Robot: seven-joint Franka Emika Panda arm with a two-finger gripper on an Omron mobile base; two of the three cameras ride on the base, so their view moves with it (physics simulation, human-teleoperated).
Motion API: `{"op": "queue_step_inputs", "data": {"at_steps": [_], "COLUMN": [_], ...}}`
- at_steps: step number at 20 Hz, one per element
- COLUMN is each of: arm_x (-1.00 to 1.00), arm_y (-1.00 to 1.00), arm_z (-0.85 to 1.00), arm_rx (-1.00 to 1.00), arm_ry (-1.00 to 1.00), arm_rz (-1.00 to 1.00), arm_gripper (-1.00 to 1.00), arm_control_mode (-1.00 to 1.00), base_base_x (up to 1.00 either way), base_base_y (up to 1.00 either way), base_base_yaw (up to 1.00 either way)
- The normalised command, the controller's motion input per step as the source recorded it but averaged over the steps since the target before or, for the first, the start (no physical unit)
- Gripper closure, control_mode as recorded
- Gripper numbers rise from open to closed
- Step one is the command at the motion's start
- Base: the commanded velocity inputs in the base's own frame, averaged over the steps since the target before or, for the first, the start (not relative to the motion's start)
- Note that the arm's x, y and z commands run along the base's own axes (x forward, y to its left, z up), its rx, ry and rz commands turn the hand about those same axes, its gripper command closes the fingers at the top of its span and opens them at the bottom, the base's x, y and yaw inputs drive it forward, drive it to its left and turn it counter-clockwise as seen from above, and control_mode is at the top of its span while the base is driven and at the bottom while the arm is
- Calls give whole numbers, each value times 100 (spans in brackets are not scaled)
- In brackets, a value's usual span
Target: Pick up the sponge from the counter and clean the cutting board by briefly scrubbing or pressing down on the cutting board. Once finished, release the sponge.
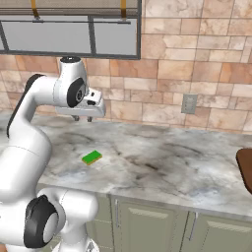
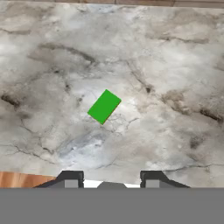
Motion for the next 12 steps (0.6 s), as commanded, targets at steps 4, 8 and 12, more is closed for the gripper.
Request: {"op": "queue_step_inputs", "data": {"at_steps": [4, 8, 12], "arm_x": [-9, 0, 1], "arm_y": [0, 0, 4], "arm_z": [0, -11, -35], "arm_rx": [0, 0, 0], "arm_ry": [-3, 3, 6], "arm_rz": [0, 0, -9], "arm_gripper": [-100, -100, -100], "arm_control_mode": [-100, -100, -100], "base_base_x": [0, 0, 0], "base_base_y": [0, 0, 0], "base_base_yaw": [0, 0, 0]}}
